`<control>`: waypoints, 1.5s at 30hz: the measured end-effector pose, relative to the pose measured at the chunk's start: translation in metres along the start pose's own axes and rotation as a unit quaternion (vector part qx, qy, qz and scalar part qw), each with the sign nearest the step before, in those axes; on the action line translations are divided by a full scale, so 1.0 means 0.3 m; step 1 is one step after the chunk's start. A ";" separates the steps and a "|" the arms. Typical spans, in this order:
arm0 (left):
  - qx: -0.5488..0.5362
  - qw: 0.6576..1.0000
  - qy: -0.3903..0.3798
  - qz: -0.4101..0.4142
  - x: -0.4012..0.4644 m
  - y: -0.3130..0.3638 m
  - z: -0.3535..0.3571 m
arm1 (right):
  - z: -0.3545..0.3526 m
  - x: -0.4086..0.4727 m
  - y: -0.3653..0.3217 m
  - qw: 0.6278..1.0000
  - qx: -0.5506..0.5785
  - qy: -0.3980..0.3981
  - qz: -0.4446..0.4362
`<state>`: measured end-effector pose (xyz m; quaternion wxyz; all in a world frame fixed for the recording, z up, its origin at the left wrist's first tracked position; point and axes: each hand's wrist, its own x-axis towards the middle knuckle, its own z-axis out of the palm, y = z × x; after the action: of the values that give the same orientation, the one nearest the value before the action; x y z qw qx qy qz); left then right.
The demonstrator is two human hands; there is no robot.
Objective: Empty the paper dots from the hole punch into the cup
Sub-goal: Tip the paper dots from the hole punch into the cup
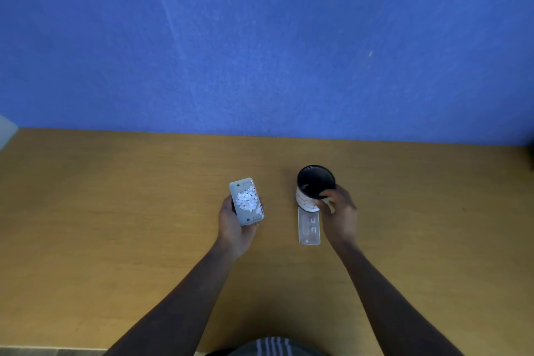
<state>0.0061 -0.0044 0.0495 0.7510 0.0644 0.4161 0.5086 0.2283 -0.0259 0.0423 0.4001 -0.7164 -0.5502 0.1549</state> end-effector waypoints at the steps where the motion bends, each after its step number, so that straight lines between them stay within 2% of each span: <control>1: 0.005 1.000 0.009 0.011 0.001 0.005 -0.001 | 0.016 -0.017 -0.015 1.000 0.003 -0.008 -0.013; 8: 0.046 0.994 0.044 0.085 0.003 0.071 0.011 | 0.103 -0.115 -0.109 0.992 0.038 -0.094 -0.070; 17: 0.161 0.970 0.095 0.157 0.004 0.099 0.033 | 0.133 -0.151 -0.208 0.982 0.045 -0.140 -0.117; 22: 0.222 0.952 0.072 0.199 -0.004 0.105 0.046 | 0.128 -0.150 -0.230 0.982 0.049 -0.134 -0.122; 28: 0.312 0.910 -0.002 0.274 -0.025 0.111 0.080 | 0.126 -0.150 -0.244 0.982 0.077 -0.138 -0.106; 34: 0.380 0.851 -0.039 0.360 -0.039 0.107 0.095 | 0.126 -0.148 -0.247 0.982 0.091 -0.130 -0.107; 39: 0.462 0.763 -0.054 0.448 -0.033 0.115 0.106 | 0.126 -0.149 -0.246 0.981 0.109 -0.127 -0.095; 45: 0.572 0.667 -0.054 0.474 -0.019 0.106 0.089 | 0.129 -0.147 -0.244 0.980 0.125 -0.131 -0.086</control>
<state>0.0012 0.0148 0.0864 0.2450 0.6978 0.4972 0.4537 0.1389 -0.0452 0.0627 0.4231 -0.5845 -0.6332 0.2800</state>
